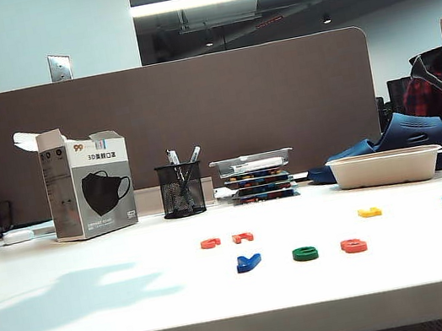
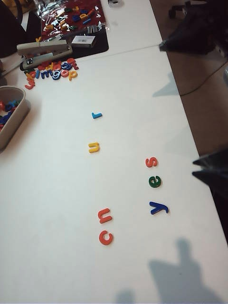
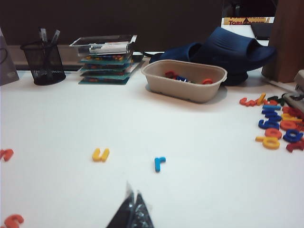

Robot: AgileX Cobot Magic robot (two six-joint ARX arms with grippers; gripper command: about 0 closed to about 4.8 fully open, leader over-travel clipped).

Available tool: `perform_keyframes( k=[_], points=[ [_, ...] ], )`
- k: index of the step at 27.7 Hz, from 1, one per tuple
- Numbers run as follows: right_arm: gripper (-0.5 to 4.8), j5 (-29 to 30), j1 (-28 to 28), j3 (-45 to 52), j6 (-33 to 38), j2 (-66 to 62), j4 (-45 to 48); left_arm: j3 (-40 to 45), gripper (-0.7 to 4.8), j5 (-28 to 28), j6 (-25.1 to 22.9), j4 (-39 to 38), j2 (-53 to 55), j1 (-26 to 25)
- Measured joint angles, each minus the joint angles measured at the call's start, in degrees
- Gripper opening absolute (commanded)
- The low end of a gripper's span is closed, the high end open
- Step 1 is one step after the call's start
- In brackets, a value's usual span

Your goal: Select the appropriate letters from the row of letter magnets placed on the table to arrange into the word "yes".

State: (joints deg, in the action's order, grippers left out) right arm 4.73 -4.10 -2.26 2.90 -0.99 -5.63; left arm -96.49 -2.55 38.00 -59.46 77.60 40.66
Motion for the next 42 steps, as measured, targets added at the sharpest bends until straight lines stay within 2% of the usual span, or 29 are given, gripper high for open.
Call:
perform_keyframes(
  k=[7,10,18,20,21,23,24,27,32,42],
  points=[
    [-0.01,0.00,0.00,1.40,-2.14,0.00,0.55,0.00,-0.05,0.04,-0.02,2.16,0.00,0.00],
    [-0.01,0.00,0.00,1.70,-3.04,0.00,0.68,0.00,-0.05,0.09,-1.57,4.72,0.00,0.00],
    [-0.01,-0.63,0.00,1.79,-3.28,0.00,0.24,0.02,-0.05,0.15,-8.98,12.33,0.00,-0.07],
    [-0.01,-0.63,0.00,1.79,-3.28,0.00,0.22,0.02,-0.05,0.52,-12.04,14.36,0.00,-0.15],
    [-0.01,-0.63,0.00,1.79,-3.28,0.00,0.22,0.02,-0.05,2.01,-15.76,16.63,0.00,-0.22],
    [-0.01,-0.66,0.00,1.79,-3.28,0.00,0.22,-0.02,-0.05,3.23,-19.32,18.82,0.00,-0.96],
    [-0.01,-0.66,0.00,1.79,-3.28,0.00,0.20,-0.24,-0.05,3.50,-22.01,19.82,0.02,-3.10],
    [-0.01,-0.66,0.00,1.79,-3.28,0.00,0.20,-0.37,-0.05,3.82,-24.30,20.24,-0.02,-10.03],
    [-0.01,-0.79,0.00,1.79,-3.28,0.00,-0.66,-1.64,-0.05,1.66,-28.74,19.82,-0.42,-17.46],
    [-0.01,-1.05,0.07,1.79,-3.28,0.00,-0.90,-3.54,-0.05,1.03,-37.94,19.21,-2.38,-30.91]
  ],
)
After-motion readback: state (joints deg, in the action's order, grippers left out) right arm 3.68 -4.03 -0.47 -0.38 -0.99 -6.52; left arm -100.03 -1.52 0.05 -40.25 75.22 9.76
